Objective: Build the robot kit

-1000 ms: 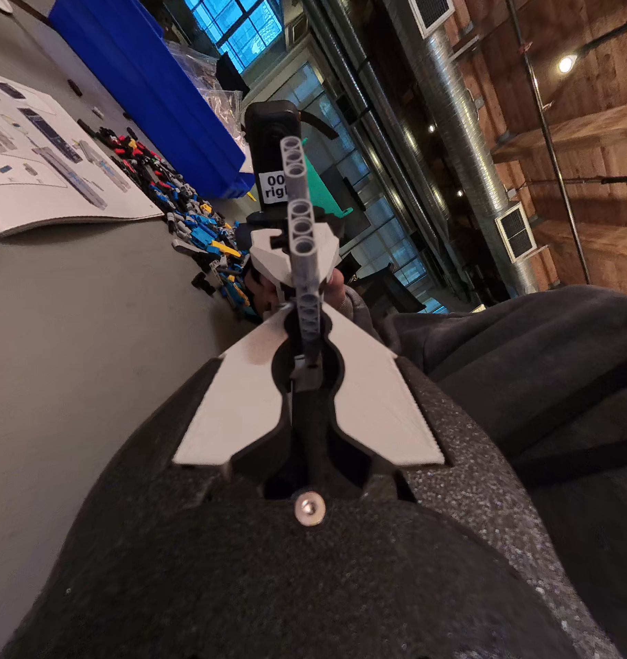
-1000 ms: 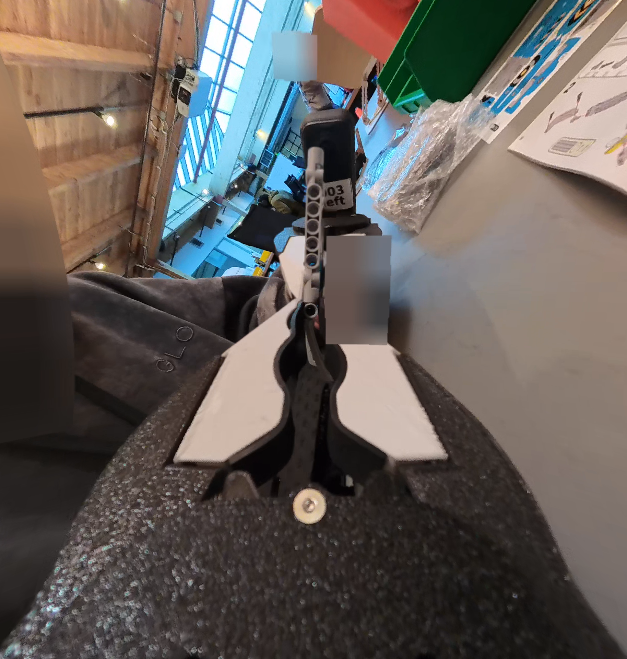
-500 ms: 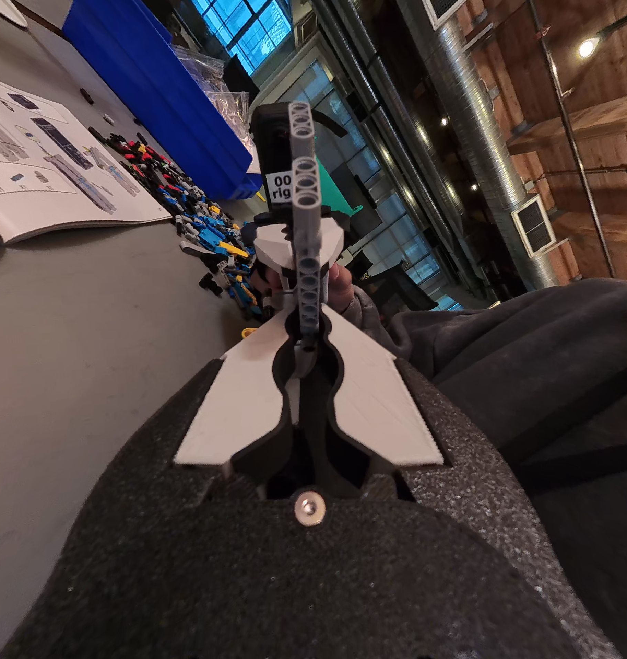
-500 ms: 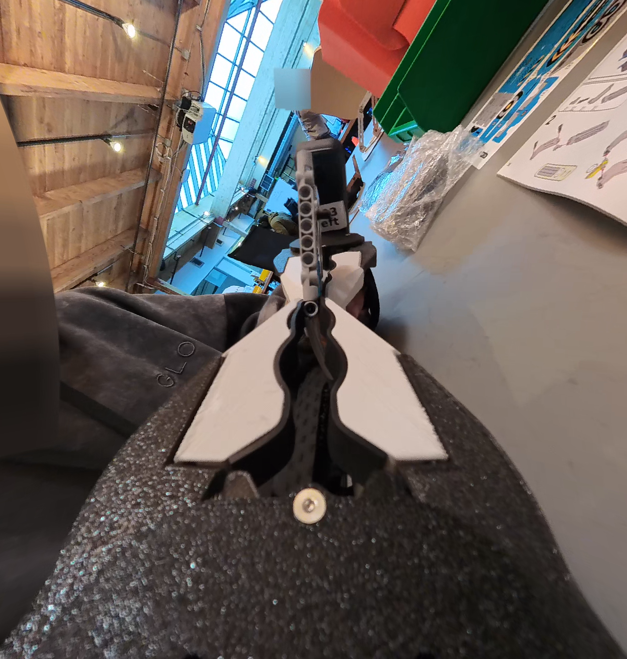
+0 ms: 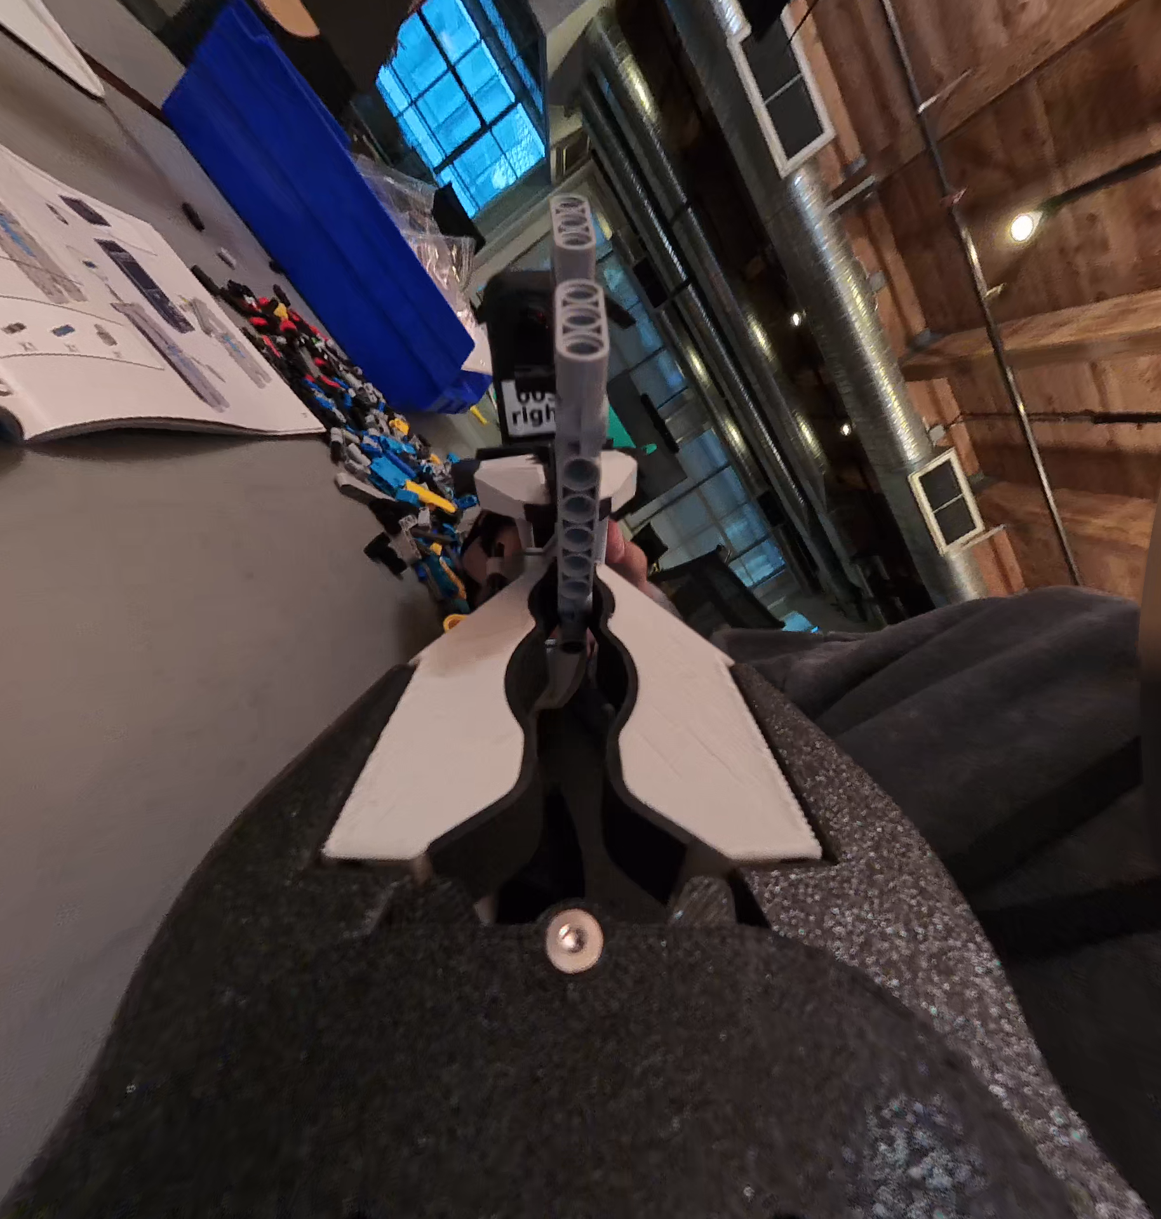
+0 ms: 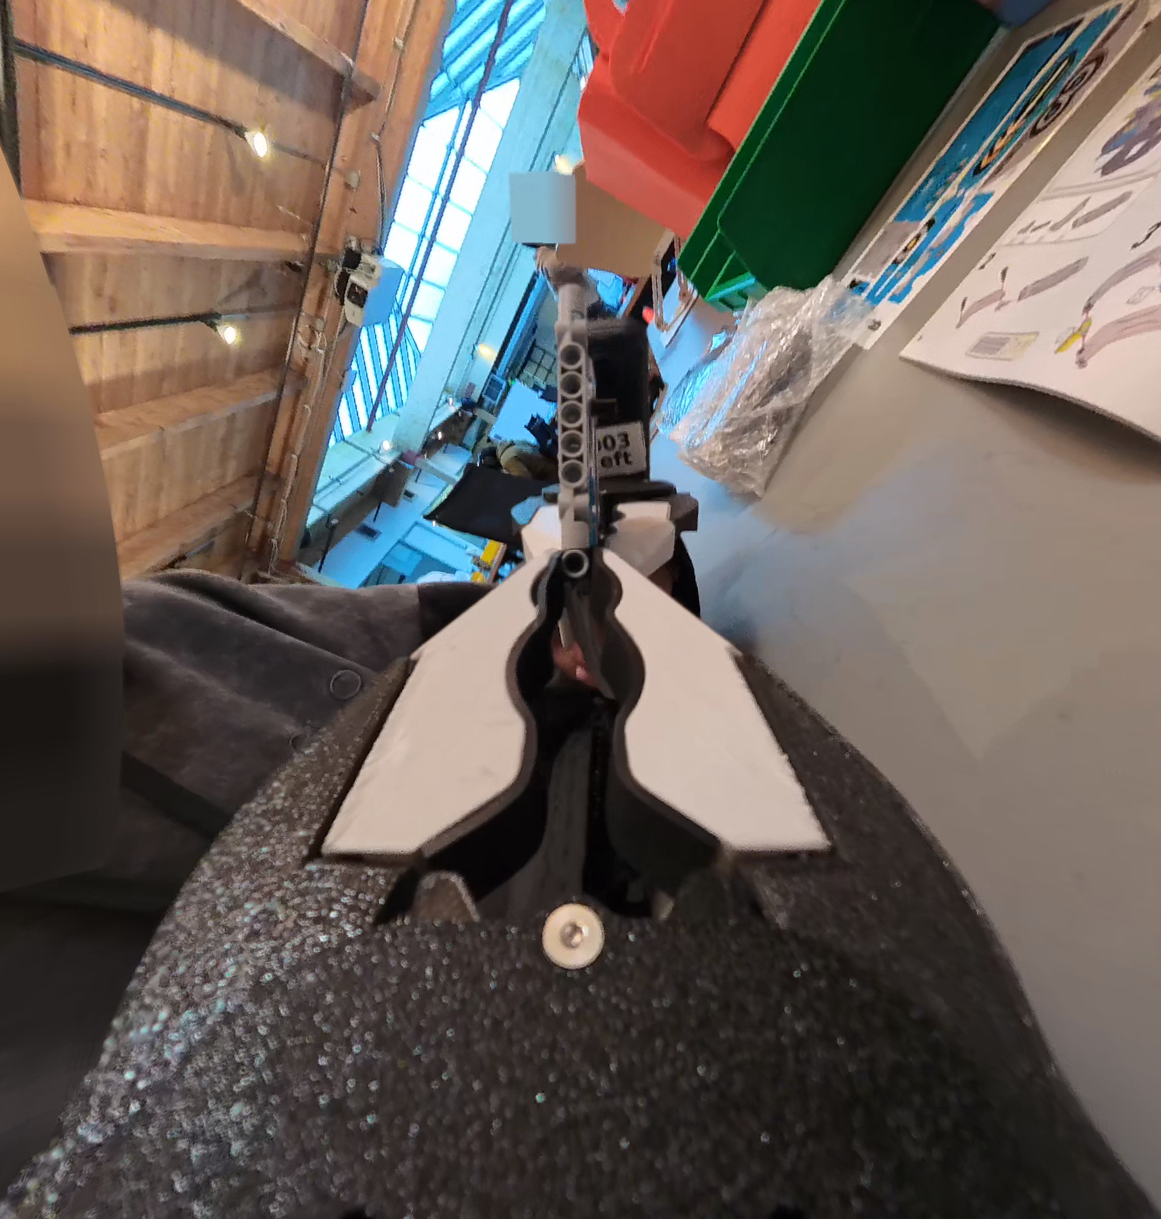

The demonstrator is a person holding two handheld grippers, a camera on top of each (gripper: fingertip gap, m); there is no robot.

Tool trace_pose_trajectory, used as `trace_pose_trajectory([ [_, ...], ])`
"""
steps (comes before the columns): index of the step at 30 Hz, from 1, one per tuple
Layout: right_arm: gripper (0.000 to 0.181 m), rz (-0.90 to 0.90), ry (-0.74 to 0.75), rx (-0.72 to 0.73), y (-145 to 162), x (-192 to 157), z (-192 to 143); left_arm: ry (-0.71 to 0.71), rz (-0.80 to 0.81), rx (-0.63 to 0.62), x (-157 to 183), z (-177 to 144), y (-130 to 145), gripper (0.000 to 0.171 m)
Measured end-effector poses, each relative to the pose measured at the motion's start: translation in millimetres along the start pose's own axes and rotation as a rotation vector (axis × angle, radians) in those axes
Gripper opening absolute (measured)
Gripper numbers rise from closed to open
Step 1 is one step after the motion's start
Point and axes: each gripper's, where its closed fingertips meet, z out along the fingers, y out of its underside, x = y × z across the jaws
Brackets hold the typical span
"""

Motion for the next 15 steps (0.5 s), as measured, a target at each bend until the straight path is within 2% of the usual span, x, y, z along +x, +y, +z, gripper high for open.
trace_pose_trajectory([
  [4,0.006,0.006,0.01,0.001,-1,2,1,0.022,-0.044,0.002,-1,-1,0,0.004],
  [7,0.008,0.013,-0.02,-0.112,10,0,-5,0.017,-0.015,-0.076,0,2,11,0.004],
  [9,0.026,-0.01,-0.023,-0.206,22,-3,-7,0.021,-0.003,-0.095,2,2,13,0.004],
  [12,0.005,-0.084,-0.007,-0.23,25,-6,-7,0.037,0.016,-0.119,6,3,17,0.004],
  [15,0.006,-0.099,-0.016,-0.222,24,-9,-7,0.056,0.008,-0.113,9,2,16,0.004],
])
